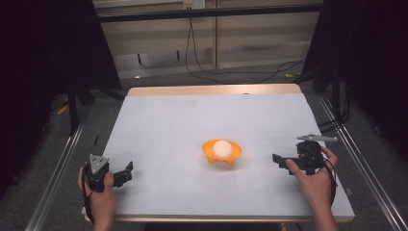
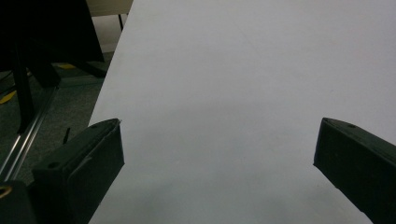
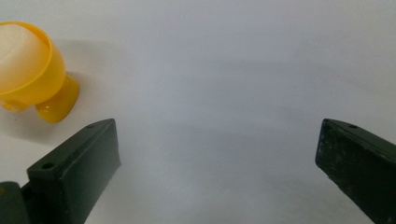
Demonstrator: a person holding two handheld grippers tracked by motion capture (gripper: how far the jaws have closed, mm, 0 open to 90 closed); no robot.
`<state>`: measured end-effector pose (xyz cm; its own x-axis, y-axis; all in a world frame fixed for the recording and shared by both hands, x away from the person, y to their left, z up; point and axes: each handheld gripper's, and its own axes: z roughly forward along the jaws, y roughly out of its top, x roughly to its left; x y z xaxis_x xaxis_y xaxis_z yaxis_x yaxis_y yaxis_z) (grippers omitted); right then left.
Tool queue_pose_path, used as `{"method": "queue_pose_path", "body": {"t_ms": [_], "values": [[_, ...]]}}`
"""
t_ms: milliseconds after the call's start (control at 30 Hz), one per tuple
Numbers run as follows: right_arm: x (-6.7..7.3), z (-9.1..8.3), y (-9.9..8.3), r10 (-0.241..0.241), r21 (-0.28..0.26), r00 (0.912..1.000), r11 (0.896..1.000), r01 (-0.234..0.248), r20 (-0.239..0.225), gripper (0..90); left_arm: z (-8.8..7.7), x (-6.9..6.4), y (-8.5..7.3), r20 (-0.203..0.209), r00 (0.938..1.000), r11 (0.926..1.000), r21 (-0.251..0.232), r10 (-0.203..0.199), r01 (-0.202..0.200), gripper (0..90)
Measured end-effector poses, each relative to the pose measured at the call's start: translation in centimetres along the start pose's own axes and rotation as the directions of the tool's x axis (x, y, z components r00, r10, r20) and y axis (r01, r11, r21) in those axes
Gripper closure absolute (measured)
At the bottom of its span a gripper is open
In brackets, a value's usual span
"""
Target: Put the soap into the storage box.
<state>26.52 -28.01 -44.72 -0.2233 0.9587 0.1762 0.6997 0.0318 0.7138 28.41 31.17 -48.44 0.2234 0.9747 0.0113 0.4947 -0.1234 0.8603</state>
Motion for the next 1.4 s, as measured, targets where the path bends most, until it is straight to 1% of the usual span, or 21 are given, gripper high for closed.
{"method": "queue_pose_path", "body": {"t_ms": [67,133,167,200,367,400,567,767,800,867,1000,1133,1200,1233,1267,1367,1400], "values": [[-0.7,-0.3,-0.4,0.009,-0.006,1.0,1.0,-0.009,0.004,0.0,0.0,0.0,0.0,0.0,1.0,1.0,0.0,0.003,-0.003,1.5],[-1.2,-0.5,-0.7,0.016,-0.007,0.9998,1.0,-0.015,0.009,0.0,0.0,0.0,0.0,0.001,1.0,1.0,-0.001,-0.001,0.001,1.5],[-1.4,-0.6,-0.8,0.019,-0.008,0.9998,1.0,-0.018,0.012,0.0,0.0,0.1,0.0,0.003,1.0,1.0,0.003,0.004,-0.004,1.5],[-1.4,-0.6,-0.8,0.019,-0.008,0.9998,1.0,-0.018,0.012,0.0,0.0,0.1,0.0,0.004,1.0,1.0,0.001,0.003,-0.003,1.5],[-2.8,-1.1,-1.8,0.042,-0.017,0.9988,0.999,-0.042,0.026,0.0,-0.1,0.2,0.0,0.005,1.0,1.0,-0.001,-0.001,0.001,1.6],[-2.8,-1.1,-1.8,0.042,-0.017,0.9988,0.999,-0.042,0.026,0.0,-0.1,0.2,0.0,0.006,1.0,1.0,0.0,-0.001,0.001,1.6],[-3.8,-1.3,-2.5,0.053,-0.028,0.9981,0.998,-0.052,0.032,0.0,0.0,0.1,0.0,0.006,1.0,1.0,-0.004,-0.004,0.004,1.6],[-4.8,-1.5,-3.4,0.058,-0.023,0.9975,0.998,-0.057,0.04,0.0,-0.1,0.1,0.0,0.005,1.0,1.0,-0.007,-0.005,0.005,1.7],[-5.1,-1.6,-3.6,0.061,-0.024,0.997,0.998,-0.06,0.047,0.0,-0.1,0.1,0.0,0.005,1.0,1.0,-0.007,-0.005,0.005,1.6],[-5.2,-1.7,-3.8,0.066,-0.024,0.9965,0.998,-0.065,0.051,0.0,-0.1,0.1,0.0,0.006,1.0,0.9999,-0.008,-0.007,0.007,1.6],[-5.9,-2.1,-4.3,0.068,-0.036,0.996,0.997,-0.066,0.058,0.0,-0.1,0.2,0.0,0.007,0.9999,0.9999,-0.009,-0.008,0.008,1.7],[-6.6,-2.5,-4.8,0.079,-0.047,0.9952,0.996,-0.076,0.059,0.0,-0.1,0.3,-0.1,0.015,0.9997,0.9997,-0.013,-0.02,0.02,1.7],[-7.0,-2.8,-5.1,0.083,-0.049,0.9946,0.996,-0.08,0.063,0.0,-0.1,0.3,-0.1,0.015,0.9997,0.9997,-0.014,-0.019,0.019,1.7],[-7.1,-2.9,-5.2,0.086,-0.049,0.9944,0.995,-0.083,0.061,0.0,-0.2,0.3,0.0,0.013,0.9998,0.9999,-0.009,-0.012,0.012,1.8],[-7.3,-3.0,-5.3,0.084,-0.052,0.9943,0.995,-0.081,0.065,0.0,-0.1,0.3,-0.1,0.015,0.9997,0.9997,-0.014,-0.019,0.02,1.7],[-7.7,-3.5,-5.6,0.091,-0.056,0.9932,0.995,-0.087,0.073,0.0,-0.1,0.3,-0.1,0.014,0.9997,0.9997,-0.014,-0.018,0.018,1.7],[-7.8,-3.6,-5.7,0.093,-0.056,0.9931,0.994,-0.09,0.071,0.0,-0.2,0.3,-0.1,0.015,0.9998,0.9999,-0.011,-0.012,0.012,1.8]]}}
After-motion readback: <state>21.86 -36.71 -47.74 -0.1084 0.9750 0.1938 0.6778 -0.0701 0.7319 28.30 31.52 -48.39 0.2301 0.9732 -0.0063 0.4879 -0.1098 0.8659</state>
